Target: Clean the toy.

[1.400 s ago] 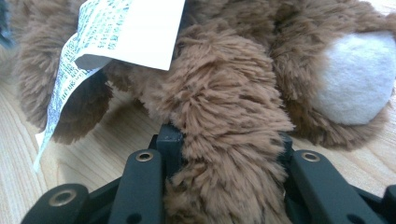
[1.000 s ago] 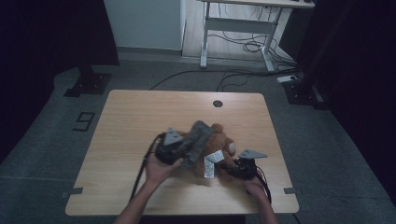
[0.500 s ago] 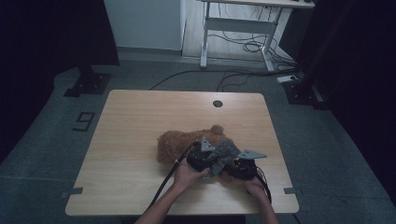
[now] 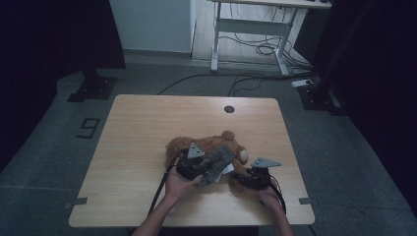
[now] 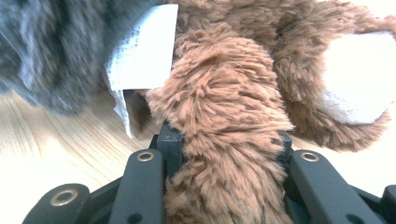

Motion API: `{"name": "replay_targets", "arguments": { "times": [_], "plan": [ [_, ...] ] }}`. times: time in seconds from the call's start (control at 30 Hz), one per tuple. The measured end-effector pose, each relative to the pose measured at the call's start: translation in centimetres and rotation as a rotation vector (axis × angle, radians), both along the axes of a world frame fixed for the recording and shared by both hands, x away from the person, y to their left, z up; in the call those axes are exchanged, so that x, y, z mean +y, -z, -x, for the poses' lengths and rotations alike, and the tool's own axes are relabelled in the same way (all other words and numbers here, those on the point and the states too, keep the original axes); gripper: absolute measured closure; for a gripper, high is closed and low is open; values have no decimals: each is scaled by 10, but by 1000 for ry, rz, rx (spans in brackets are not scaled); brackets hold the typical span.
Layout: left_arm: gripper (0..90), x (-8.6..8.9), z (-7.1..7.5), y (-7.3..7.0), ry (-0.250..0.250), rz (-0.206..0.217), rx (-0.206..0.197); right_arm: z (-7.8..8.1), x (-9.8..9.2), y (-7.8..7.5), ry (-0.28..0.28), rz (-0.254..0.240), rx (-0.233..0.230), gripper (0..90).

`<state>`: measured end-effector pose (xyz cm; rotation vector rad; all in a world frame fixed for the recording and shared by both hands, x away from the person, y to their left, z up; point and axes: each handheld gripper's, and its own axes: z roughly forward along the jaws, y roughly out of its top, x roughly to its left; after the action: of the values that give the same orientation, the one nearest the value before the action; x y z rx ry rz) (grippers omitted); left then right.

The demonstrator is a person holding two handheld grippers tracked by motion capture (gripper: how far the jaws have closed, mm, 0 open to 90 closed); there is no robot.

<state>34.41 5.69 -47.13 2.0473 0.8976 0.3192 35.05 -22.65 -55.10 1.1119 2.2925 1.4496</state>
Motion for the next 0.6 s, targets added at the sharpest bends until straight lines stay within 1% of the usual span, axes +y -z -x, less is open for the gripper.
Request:
{"name": "replay_targets", "arguments": {
  "times": [0.1,0.17,0.2,0.23,0.3,0.37,0.4,0.43,0.5,0.6],
  "plan": [
    [784,19,0,-6,-48,11,-15,0,0,0,0,-1,1,620],
    [784,32,-1,-7,-83,15,-16,0,0,0,2,-1,2,620],
    [784,37,-2,-7,-88,22,-8,0,-1,0,2,-2,3,620],
    [784,43,-2,-6,-90,39,3,0,-1,0,2,-3,3,619],
    [784,47,-1,-6,-91,62,10,0,0,0,-1,-4,2,618],
    [784,43,2,-8,-86,69,5,0,0,0,-1,-4,2,617],
    [784,38,3,-10,-75,69,-1,0,0,0,2,-5,4,617],
    [784,31,5,-13,-56,72,-9,0,-1,0,3,-6,5,617],
    [784,18,6,-16,-23,76,-12,0,-1,0,4,-6,6,616],
    [784,-12,7,-21,32,60,-15,0,0,0,5,-5,3,614]
  ]
}}
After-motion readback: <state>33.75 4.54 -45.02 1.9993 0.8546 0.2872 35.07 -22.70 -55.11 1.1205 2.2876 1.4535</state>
